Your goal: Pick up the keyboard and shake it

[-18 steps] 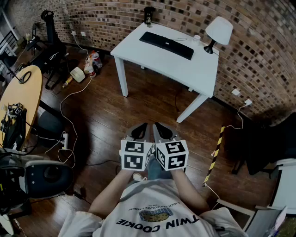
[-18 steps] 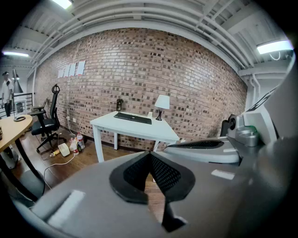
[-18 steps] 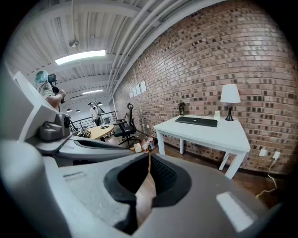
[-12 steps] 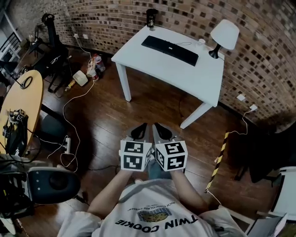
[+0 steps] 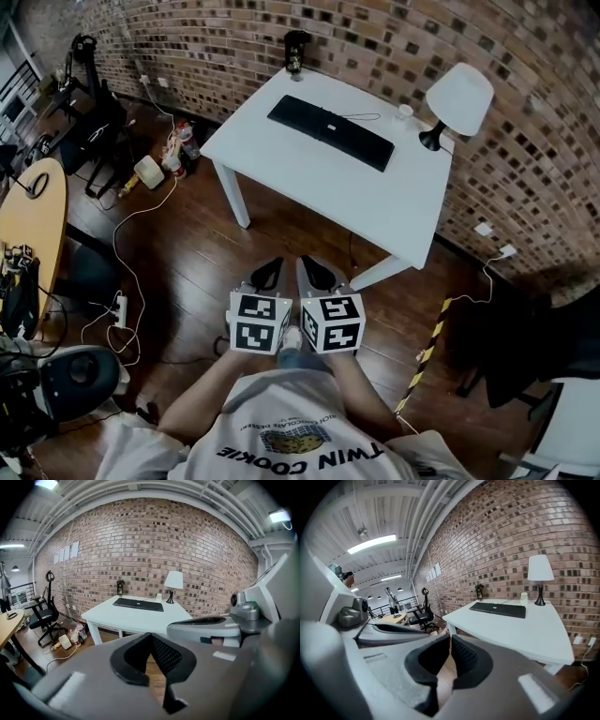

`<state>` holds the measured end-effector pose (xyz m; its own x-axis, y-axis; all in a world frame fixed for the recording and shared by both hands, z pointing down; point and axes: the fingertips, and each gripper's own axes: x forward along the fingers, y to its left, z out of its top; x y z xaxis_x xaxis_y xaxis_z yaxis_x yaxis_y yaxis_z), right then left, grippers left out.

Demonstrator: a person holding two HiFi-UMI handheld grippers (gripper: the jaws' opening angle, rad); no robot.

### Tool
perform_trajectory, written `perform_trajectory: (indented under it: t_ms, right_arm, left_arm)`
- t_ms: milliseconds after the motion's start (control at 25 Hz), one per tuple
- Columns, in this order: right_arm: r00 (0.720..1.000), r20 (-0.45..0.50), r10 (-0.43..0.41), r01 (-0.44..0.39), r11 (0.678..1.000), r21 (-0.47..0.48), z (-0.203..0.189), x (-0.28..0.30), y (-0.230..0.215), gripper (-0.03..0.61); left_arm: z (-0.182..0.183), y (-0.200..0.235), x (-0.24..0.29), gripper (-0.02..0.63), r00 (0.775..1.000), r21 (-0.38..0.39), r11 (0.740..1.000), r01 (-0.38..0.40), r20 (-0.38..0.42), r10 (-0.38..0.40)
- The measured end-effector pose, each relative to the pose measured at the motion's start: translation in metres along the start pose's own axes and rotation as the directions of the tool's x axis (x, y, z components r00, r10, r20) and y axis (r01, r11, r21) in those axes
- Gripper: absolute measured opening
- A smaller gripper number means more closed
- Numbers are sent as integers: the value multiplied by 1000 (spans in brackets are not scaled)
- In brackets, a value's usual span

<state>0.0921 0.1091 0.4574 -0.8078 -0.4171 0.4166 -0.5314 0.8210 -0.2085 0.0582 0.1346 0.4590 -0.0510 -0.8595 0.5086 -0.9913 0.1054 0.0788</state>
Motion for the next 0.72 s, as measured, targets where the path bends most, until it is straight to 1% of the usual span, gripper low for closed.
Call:
perform_trajectory:
  t_ms: [240, 600, 720]
  right_arm:
    - [1000, 8, -12, 12, 1000, 1, 28, 22, -47, 11]
    - [999, 2, -53, 53, 998, 22, 49, 54, -95, 11]
    - [997, 10, -81, 80, 997, 21, 58, 67, -111, 11]
  left_arm:
    - [34, -9, 48, 8, 1000, 15, 1000, 27, 0, -27]
    - [66, -8, 108, 7, 997, 35, 996, 81, -9, -81]
    - [77, -7, 130, 7, 994, 62, 992, 113, -14, -113]
